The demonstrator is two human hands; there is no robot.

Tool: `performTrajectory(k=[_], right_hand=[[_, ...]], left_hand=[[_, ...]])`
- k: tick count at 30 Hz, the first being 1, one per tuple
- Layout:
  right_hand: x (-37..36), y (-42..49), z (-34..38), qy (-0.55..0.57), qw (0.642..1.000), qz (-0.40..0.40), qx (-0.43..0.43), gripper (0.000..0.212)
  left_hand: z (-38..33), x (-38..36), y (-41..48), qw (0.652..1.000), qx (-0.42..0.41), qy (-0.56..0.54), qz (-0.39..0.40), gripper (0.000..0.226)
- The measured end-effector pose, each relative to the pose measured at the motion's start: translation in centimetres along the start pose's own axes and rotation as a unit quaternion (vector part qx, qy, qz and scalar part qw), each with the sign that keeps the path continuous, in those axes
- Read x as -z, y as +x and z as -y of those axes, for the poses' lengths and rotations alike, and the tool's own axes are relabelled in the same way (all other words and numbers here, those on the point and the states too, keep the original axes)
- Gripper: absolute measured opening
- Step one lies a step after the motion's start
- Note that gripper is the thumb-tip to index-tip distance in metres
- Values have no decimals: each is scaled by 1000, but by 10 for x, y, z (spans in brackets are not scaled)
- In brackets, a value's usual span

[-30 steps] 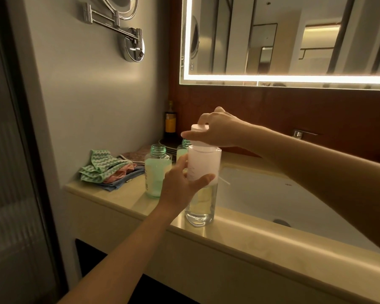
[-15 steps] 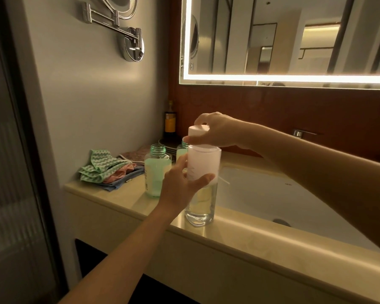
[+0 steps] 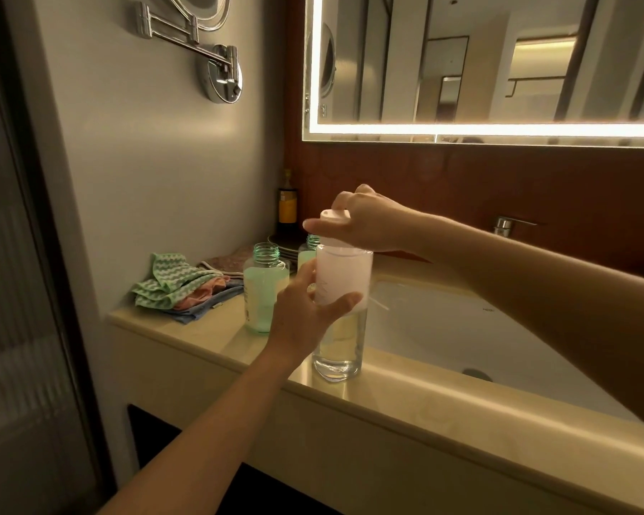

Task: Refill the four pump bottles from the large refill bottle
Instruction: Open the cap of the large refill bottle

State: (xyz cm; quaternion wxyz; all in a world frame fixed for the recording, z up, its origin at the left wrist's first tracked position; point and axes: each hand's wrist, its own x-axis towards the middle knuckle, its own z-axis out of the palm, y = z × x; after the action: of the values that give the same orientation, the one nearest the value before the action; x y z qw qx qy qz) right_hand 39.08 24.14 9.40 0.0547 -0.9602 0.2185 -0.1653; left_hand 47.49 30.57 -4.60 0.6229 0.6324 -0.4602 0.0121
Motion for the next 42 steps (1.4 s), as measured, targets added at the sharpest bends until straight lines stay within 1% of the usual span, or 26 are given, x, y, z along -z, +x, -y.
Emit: performTrajectory(k=[2, 3, 5, 7, 10, 11, 13, 14, 16, 18, 19, 21, 23, 25, 27, 29, 31, 33, 34, 35, 37, 38, 40, 42], right_hand=[[0, 0, -2, 60, 998, -2, 26, 46], [0, 1, -3, 98, 995, 7, 28, 41], [3, 2, -4, 147, 988, 29, 25, 42], [4, 3, -5, 127, 991, 18, 30, 53], [3, 4, -7, 19, 999, -39, 8, 74], [2, 4, -8, -6, 999, -47, 1, 75], [1, 3, -8, -13, 999, -41, 7, 69], [1, 2, -7, 9, 999, -30, 17, 64], [3, 1, -7, 91, 995, 8, 29, 58], [7, -1, -8, 163, 985, 46, 24, 60], [9, -1, -9, 172, 983, 52, 22, 63], [9, 1, -10, 130, 991, 32, 18, 72], [8, 2, -10, 34, 999, -4, 12, 79], [5, 2, -8, -40, 999, -25, 6, 81], [2, 1, -8, -76, 996, -45, 11, 78], [0, 1, -6, -82, 995, -60, 20, 73], [1, 1, -5, -57, 997, -47, 23, 64], [5, 1, -5, 24, 999, -1, 24, 52], [7, 0, -5, 74, 997, 28, 21, 49], [8, 0, -5, 109, 992, 53, 18, 49], [8, 0, -4, 120, 990, 72, 10, 58], [8, 0, -4, 104, 993, 62, 5, 64], [6, 2, -2, 47, 999, 12, -6, 76], [3, 2, -2, 3, 1000, -29, -10, 81]], left_hand=[[-1, 0, -1, 1000, -1, 2, 1, 90], [-1, 0, -1, 1000, -1, 1, 2, 91], [-2, 0, -1, 1000, 1, -3, 1, 90], [-2, 0, 0, 1000, 1, -3, 1, 89], [-1, 0, -1, 1000, -7, -2, -2, 89], [-2, 0, -1, 1000, -8, -3, -2, 89], [-1, 0, -1, 1000, -4, -5, 0, 89], [0, 0, -1, 1000, -3, -6, 1, 89], [0, 0, -1, 1000, -2, -7, 2, 89], [0, -1, 0, 1000, 0, -2, 3, 86], [0, -1, 0, 1000, 1, -1, 3, 82], [0, -1, 1, 1000, 0, -3, 0, 76], [0, -2, 1, 1000, -1, -2, -3, 76], [0, -2, 1, 1000, 1, 1, -4, 77], [0, -2, 0, 1000, 2, 0, -5, 81], [0, -1, 0, 1000, 0, -2, -3, 86], [0, -1, 0, 1000, -3, -3, -3, 87], [1, -1, 0, 1000, -2, -3, -4, 88], [1, -1, 1, 1000, -1, -3, -3, 88], [1, -1, 1, 1000, -1, -2, -3, 88], [1, -1, 1, 1000, 1, -2, -3, 88], [0, -2, 0, 1000, 0, -3, -2, 88], [0, -2, 0, 1000, 0, -3, -3, 88], [0, -1, 0, 1000, 1, -6, -4, 88]])
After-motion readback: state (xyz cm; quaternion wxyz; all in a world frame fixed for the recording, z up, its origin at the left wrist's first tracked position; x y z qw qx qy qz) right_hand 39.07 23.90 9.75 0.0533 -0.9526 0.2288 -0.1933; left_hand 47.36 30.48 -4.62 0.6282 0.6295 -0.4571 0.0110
